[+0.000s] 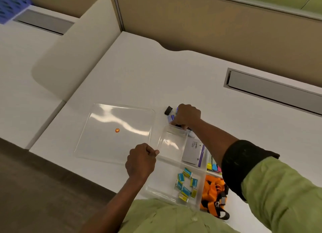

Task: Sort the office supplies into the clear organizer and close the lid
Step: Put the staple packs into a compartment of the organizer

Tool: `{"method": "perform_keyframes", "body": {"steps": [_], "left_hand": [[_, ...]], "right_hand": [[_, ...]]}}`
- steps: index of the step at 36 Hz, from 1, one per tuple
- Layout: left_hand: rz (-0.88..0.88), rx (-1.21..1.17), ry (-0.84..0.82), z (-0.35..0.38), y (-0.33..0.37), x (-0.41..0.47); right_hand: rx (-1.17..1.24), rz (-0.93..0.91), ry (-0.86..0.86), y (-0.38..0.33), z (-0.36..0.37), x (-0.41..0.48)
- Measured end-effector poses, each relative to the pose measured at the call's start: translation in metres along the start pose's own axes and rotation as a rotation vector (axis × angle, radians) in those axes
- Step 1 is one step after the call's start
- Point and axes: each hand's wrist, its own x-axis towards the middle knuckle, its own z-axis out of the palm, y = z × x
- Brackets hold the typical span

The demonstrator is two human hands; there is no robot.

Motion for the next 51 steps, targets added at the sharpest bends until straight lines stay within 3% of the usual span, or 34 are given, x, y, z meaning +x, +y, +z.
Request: {"method": "perform_keyframes", "body": {"steps": [6, 12, 17, 23, 27, 30, 40, 47, 51], "left_hand": [[0.007, -0.011, -0.014, -0.001, 0.000, 0.001], [-0.002, -0.010, -0.029, 0.000, -0.002, 0.004], [0.007, 0.018, -0.051, 0.000, -0.004, 0.006], [0.009, 0.026, -0.052, -0.002, -0.002, 0.008], [0.012, 0.028, -0.070, -0.003, -0.001, 0.008], [0.016, 0.027, -0.077, -0.004, 0.000, 0.009], [0.034, 0.081, -0.102, -0.007, 0.005, 0.011], [0.049, 0.222, -0.191, -0.015, 0.016, 0.026], [0.108, 0.391, -0.175, -0.022, 0.038, 0.046]], "right_hand": [[0.086, 0.079, -0.010, -0.007, -0.002, -0.004], [0.340, 0.180, -0.111, 0.004, -0.010, -0.003], [0.475, 0.216, -0.073, 0.022, -0.020, -0.006], [0.368, 0.095, 0.080, 0.033, -0.043, -0.048], [0.472, -0.017, 0.002, 0.044, -0.033, -0.121], [0.385, -0.061, -0.028, 0.056, -0.005, -0.167], [0.259, -0.099, 0.092, 0.090, 0.088, -0.213], [0.435, -0.022, 0.309, 0.093, 0.063, -0.188], [0.406, 0.007, 0.414, 0.101, 0.032, -0.148]]}}
